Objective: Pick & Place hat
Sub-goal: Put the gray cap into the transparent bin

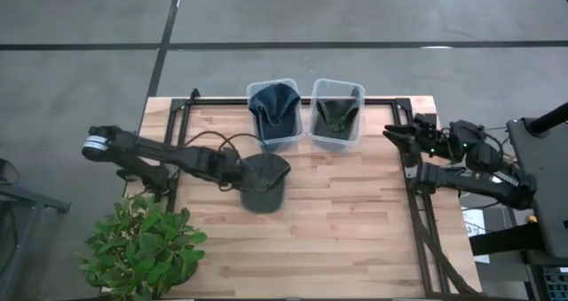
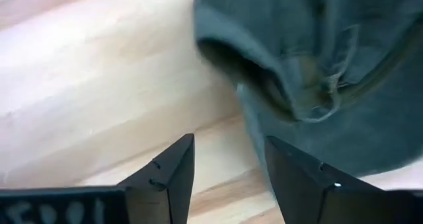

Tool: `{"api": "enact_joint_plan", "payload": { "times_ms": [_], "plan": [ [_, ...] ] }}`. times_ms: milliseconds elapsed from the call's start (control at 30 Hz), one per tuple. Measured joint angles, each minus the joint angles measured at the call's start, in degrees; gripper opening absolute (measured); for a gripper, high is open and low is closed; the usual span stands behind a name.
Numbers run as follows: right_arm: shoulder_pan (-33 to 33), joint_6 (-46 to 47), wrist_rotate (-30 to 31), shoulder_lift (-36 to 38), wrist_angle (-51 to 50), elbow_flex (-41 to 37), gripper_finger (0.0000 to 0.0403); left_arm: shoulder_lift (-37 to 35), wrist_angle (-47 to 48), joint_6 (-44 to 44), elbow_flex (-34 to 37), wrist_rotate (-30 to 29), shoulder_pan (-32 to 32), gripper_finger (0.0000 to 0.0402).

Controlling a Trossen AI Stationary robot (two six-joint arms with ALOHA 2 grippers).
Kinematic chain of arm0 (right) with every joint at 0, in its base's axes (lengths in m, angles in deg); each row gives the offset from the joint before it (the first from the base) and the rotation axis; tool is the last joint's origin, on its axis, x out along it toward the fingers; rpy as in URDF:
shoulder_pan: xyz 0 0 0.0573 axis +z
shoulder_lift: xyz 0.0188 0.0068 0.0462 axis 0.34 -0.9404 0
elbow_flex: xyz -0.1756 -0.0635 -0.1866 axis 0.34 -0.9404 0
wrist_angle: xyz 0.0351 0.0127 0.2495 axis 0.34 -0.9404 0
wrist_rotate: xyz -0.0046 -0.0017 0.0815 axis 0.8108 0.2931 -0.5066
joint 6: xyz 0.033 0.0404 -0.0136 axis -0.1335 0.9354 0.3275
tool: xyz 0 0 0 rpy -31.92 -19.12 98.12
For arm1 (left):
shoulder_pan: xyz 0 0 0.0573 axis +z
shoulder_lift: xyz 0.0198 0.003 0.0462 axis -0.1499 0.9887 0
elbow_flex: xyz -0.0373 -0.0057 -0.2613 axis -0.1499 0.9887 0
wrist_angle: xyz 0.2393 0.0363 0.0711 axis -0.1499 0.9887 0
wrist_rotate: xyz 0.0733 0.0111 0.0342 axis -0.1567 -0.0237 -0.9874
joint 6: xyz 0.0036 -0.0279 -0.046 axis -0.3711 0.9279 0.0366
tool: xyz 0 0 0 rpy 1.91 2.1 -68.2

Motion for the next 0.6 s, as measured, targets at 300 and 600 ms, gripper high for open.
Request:
{"api": "enact_joint_plan", "payload": {
  "times_ms": [300, 600],
  "plan": [
    [0.0, 0.69, -0.12, 5.29, 0.25, -2.62, 0.013, 5.54, -1.38, 2.29, -1.71, 2.46, 0.05, 0.0176],
    [0.0, 0.02, -1.78, 5.31, 0.1, -2.64, 0.013, 8.22, -5.83, 2.59, -1.71, 2.68, 0.1, 0.0176]
  ]
}}
